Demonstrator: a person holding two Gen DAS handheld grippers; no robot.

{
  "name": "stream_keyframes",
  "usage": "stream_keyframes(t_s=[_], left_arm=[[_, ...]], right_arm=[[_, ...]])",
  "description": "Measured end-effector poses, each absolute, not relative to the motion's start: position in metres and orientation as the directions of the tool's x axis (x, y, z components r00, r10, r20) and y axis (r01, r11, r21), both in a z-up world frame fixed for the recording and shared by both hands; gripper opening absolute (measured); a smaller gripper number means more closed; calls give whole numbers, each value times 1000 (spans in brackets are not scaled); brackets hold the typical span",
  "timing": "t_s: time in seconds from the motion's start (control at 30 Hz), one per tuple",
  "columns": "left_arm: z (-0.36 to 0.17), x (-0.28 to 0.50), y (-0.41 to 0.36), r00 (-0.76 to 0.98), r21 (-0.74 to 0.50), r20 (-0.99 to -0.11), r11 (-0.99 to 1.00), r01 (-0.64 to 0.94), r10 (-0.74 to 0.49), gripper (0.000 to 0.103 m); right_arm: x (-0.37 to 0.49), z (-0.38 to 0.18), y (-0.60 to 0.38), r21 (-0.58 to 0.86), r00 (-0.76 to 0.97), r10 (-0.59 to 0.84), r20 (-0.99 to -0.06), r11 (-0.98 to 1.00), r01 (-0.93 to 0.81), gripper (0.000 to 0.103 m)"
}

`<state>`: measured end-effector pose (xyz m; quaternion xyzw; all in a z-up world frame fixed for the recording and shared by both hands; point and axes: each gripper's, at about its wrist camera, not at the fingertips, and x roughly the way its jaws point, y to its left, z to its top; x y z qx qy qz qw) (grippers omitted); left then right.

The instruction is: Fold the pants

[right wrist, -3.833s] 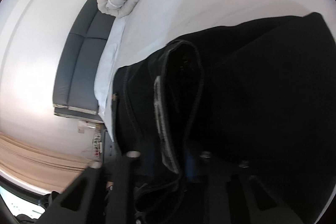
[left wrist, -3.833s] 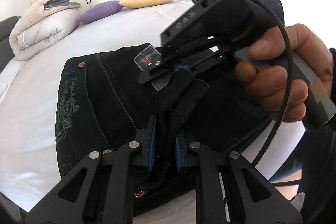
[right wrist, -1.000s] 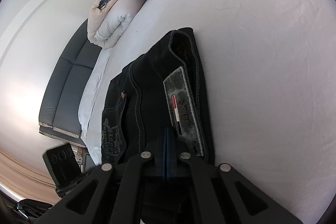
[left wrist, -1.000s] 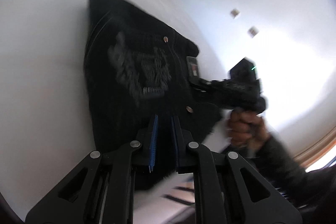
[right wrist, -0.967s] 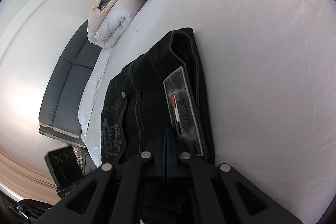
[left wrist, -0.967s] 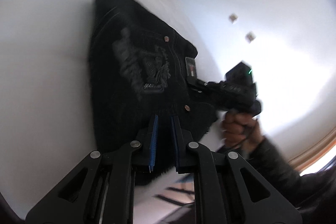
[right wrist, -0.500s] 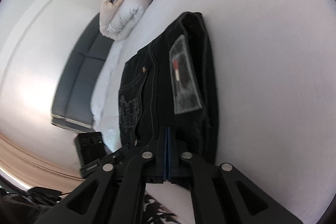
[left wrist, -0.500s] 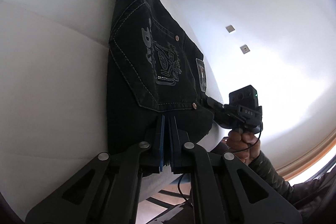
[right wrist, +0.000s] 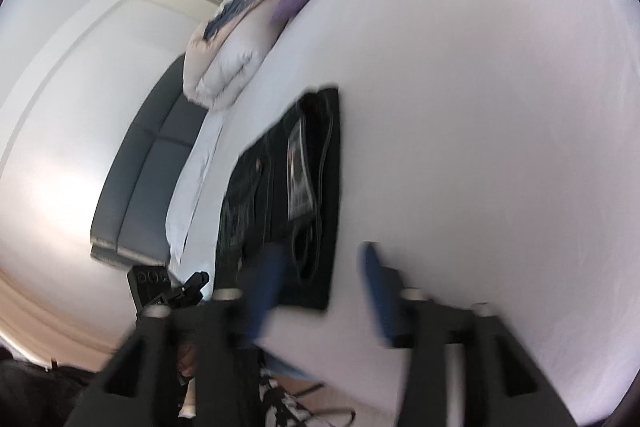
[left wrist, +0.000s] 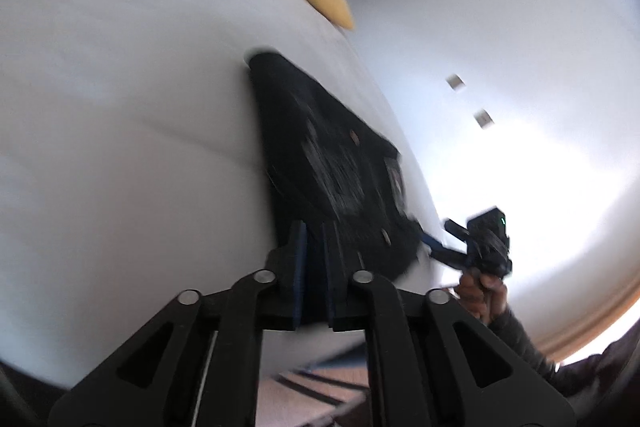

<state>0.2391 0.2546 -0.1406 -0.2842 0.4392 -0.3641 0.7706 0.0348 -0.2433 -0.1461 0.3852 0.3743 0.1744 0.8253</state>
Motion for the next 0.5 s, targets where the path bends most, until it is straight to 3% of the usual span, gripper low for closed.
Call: stream_keyframes(t_s=[0.07, 0.13, 0.5], left_arm=[[-139, 257, 260, 350, -763, -474, 576, 294, -808, 28], [-139, 272, 254, 349, -760, -490, 588, 276, -799, 90], [-156, 316, 206, 180, -767, -546, 574, 287, -819, 92]], right_arm=[[55, -144, -242, 764, 665, 567, -486, 645, 8, 71], [72, -144, -239, 759, 653, 567, -502, 651, 17, 71], [140, -152, -204, 717, 534, 586, -610, 694, 57, 72]])
